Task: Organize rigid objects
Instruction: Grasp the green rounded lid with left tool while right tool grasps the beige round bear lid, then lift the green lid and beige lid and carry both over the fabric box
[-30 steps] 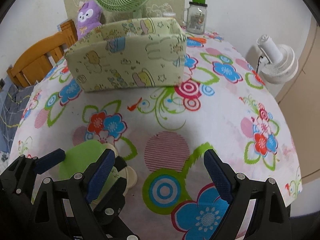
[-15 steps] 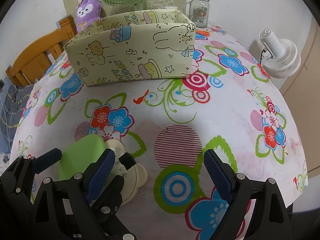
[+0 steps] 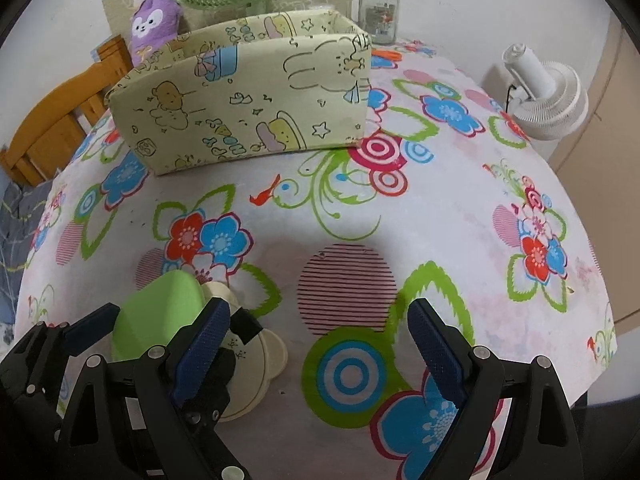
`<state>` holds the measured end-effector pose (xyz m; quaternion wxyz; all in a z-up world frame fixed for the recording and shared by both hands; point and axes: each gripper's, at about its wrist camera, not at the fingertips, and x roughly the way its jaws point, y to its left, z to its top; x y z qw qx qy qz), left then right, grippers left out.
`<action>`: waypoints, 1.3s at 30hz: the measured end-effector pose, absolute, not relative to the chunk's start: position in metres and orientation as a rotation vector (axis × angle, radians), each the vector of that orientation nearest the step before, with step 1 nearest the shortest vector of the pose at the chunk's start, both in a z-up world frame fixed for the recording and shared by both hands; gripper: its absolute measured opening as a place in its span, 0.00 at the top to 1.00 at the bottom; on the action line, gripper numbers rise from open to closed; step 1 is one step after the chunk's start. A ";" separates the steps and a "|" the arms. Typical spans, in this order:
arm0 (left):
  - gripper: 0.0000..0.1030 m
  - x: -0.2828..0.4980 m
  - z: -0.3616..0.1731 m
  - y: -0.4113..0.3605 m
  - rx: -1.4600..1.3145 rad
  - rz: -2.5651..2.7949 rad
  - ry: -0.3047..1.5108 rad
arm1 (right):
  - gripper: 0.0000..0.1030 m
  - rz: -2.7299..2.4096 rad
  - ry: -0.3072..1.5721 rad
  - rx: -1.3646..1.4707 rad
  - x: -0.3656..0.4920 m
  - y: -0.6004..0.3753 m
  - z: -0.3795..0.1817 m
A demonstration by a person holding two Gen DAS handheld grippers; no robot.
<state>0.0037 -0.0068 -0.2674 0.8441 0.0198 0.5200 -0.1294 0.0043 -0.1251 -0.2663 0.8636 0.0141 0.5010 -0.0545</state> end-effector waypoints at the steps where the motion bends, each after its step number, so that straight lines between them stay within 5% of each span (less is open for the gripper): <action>1: 0.07 0.004 -0.267 -0.006 0.043 -0.269 1.098 | 0.10 -0.120 1.050 0.034 0.004 -0.125 -0.266; 28: 0.07 -0.001 -0.271 0.054 0.131 -0.182 1.094 | 0.11 -0.110 1.088 0.072 0.002 -0.069 -0.283; 39: 0.07 0.001 -0.270 0.049 0.134 -0.177 1.094 | 0.19 -0.179 1.082 0.032 0.007 -0.064 -0.282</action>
